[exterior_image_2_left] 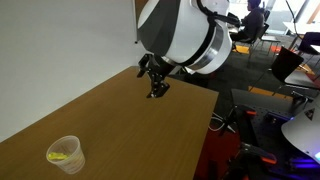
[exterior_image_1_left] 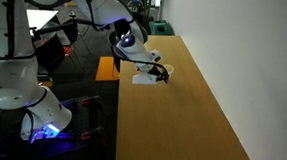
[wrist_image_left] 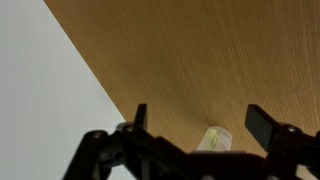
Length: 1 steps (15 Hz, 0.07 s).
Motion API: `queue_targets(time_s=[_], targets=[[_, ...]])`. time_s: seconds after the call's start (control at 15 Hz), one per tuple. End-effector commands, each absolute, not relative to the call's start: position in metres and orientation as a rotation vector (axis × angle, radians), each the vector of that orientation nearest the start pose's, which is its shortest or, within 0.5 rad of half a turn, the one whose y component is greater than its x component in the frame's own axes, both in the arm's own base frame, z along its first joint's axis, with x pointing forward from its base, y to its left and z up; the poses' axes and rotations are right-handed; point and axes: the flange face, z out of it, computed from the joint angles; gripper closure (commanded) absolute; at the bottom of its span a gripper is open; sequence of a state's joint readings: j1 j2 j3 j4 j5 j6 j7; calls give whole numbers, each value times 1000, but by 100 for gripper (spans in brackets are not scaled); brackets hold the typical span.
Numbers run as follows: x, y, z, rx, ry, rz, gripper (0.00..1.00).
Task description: Put the yellow marker inside the cup
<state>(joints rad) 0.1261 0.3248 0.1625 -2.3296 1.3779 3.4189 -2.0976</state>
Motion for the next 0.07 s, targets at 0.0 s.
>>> queue_targets(time_s=[0.0], targets=[[499,32,243,-3020,-1489,-830,0]])
